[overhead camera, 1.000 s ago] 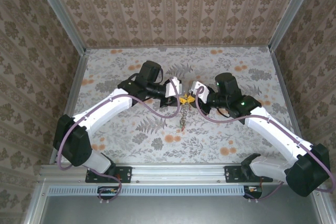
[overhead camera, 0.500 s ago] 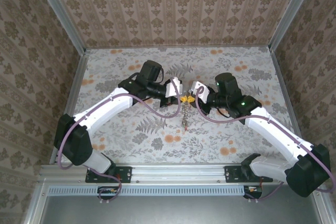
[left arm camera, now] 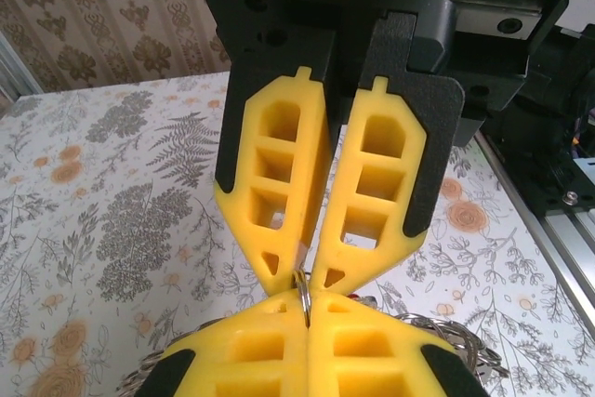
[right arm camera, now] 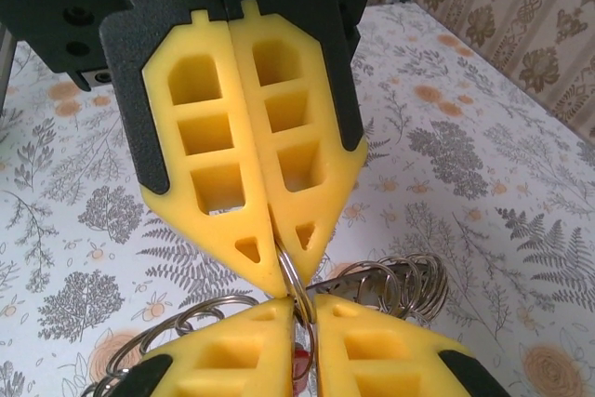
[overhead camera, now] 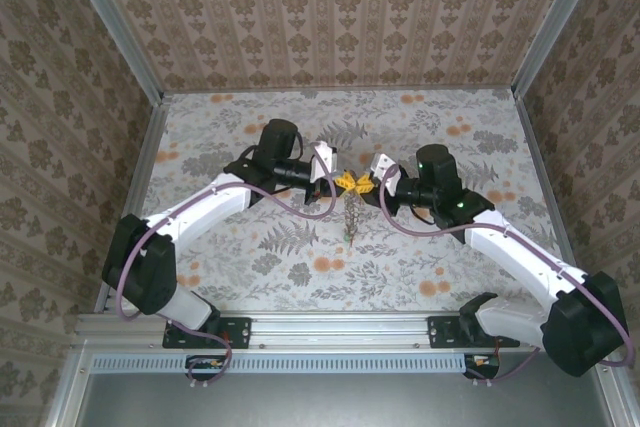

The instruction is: Put the keys on the keyring

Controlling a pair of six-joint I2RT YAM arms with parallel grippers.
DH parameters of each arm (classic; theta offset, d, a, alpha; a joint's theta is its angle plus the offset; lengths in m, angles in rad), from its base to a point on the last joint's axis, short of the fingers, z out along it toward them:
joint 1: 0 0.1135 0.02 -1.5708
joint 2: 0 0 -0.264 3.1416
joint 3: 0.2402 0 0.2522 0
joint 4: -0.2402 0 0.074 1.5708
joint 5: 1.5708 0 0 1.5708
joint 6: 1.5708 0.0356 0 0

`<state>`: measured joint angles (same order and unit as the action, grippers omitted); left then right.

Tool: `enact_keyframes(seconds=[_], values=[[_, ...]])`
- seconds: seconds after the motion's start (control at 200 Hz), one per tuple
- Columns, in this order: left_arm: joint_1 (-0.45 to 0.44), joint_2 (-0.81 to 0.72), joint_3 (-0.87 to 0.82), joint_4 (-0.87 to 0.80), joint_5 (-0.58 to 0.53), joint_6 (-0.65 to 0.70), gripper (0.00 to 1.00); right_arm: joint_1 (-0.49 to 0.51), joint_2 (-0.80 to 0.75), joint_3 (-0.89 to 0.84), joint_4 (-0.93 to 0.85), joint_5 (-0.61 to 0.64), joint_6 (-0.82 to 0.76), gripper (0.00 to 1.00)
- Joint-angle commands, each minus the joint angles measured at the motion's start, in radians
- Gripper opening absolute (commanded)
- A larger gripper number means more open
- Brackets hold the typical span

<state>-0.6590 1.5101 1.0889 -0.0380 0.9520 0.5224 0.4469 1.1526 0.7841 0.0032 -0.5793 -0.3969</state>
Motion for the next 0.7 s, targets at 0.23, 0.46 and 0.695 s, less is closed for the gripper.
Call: enact_keyframes(seconds=[0.23, 0.46, 0.695], values=[[-0.007, -0.046, -0.025, 0.205, 0.173, -0.098, 0.00, -0.023, 0.021, -0.016, 0.094, -0.062, 0.048, 0.12], [-0.007, -0.056, 0.010, 0.033, 0.100, 0.015, 0.06, -0.023, 0.018, 0.033, 0.000, -0.043, 0.017, 0.00], [-0.015, -0.044, 0.093, -0.254, -0.078, 0.179, 0.26, 0.002, -0.005, 0.111, -0.185, 0.023, -0.079, 0.00]])
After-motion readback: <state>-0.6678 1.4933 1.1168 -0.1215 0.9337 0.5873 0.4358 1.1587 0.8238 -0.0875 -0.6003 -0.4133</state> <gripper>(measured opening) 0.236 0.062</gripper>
